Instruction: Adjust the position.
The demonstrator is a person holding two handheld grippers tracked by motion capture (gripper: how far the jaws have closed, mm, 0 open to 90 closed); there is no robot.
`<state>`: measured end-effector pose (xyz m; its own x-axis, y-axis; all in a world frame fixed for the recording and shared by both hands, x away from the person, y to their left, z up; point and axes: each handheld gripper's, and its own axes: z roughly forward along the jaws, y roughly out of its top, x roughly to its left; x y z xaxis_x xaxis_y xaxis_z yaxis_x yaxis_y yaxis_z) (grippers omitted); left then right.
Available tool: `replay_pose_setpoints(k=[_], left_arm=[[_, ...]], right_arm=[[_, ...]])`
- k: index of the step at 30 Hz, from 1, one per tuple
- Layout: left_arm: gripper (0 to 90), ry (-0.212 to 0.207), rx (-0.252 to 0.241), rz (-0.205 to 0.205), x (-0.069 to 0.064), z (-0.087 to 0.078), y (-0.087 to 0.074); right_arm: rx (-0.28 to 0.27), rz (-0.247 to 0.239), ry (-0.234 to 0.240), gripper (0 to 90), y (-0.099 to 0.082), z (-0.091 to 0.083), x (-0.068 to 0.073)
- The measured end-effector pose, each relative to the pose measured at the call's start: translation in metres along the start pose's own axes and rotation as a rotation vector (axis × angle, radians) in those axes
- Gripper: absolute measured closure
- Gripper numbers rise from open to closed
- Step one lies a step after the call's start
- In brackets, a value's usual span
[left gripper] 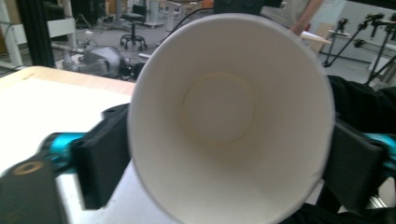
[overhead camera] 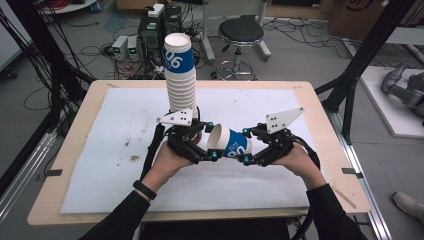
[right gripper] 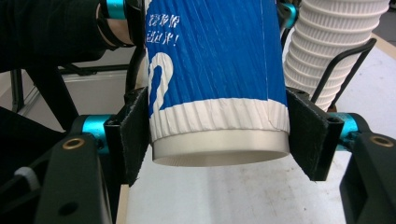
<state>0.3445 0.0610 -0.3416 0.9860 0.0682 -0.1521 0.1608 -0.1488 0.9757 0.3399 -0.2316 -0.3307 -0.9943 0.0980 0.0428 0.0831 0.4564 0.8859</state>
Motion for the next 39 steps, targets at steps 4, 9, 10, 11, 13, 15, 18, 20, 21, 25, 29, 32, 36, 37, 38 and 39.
replay_pose_setpoints(k=[4, 9, 10, 11, 13, 15, 18, 20, 21, 25, 29, 32, 36, 37, 38, 39], left_arm=[[19.6, -0.001, 0.0, 0.008, 0.0, -0.001, 0.001], [21.9, 0.005, 0.033, 0.031, -0.002, -0.002, 0.004], [22.1, 0.008, 0.043, 0.033, -0.002, -0.002, 0.005], [22.2, 0.012, 0.056, 0.04, -0.003, -0.002, 0.006], [22.9, 0.023, 0.085, 0.06, -0.004, -0.002, 0.007], [23.0, 0.022, 0.109, 0.059, -0.005, -0.001, 0.008], [23.0, 0.034, 0.154, 0.075, -0.005, 0.001, 0.009], [23.1, 0.04, 0.181, 0.087, -0.006, 0.002, 0.009], [23.2, 0.042, 0.19, 0.089, -0.006, 0.002, 0.01], [23.3, 0.052, 0.238, 0.105, -0.007, 0.003, 0.011], [23.3, 0.059, 0.266, 0.111, -0.007, 0.003, 0.013], [23.3, 0.053, 0.27, 0.11, -0.008, 0.004, 0.013], [22.2, 0.055, 0.262, 0.116, -0.008, 0.005, 0.014], [20.9, 0.054, 0.251, 0.11, -0.009, 0.005, 0.014], [19.6, 0.056, 0.241, 0.109, -0.009, 0.006, 0.014], [18.8, 0.062, 0.229, 0.111, -0.01, 0.006, 0.014]], right_arm=[[-0.007, 0.002, 0.002, 30.3, -0.001, 0.001, 0.0], [0.009, 0.001, 0.002, 30.1, -0.001, 0.003, 0.001], [0.014, 0.001, 0.007, 30.0, -0.002, 0.004, 0.001], [0.018, 0.005, 0.007, 29.3, -0.002, 0.004, 0.001], [0.034, 0.009, 0.003, 25.3, -0.002, 0.006, 0.002], [0.07, 0.004, -0.015, 22.0, -0.002, 0.007, 0.002], [0.09, -0.004, -0.023, 21.0, -0.001, 0.009, 0.003], [0.101, -0.009, -0.021, 20.6, 0.001, 0.01, 0.004], [0.112, -0.008, -0.025, 20.6, 0.002, 0.012, 0.006], [0.171, -0.032, -0.037, 20.6, 0.002, 0.018, 0.008], [0.209, -0.048, -0.048, 20.6, 0.003, 0.025, 0.01], [0.217, -0.055, -0.055, 22.6, 0.003, 0.028, 0.011], [0.22, -0.053, -0.054, 29.9, 0.002, 0.029, 0.009], [0.209, -0.054, -0.05, 29.9, 0.001, 0.028, 0.009], [0.201, -0.052, -0.046, 29.9, 0.001, 0.028, 0.008], [0.192, -0.045, -0.037, 29.9, 0.0, 0.028, 0.008]])
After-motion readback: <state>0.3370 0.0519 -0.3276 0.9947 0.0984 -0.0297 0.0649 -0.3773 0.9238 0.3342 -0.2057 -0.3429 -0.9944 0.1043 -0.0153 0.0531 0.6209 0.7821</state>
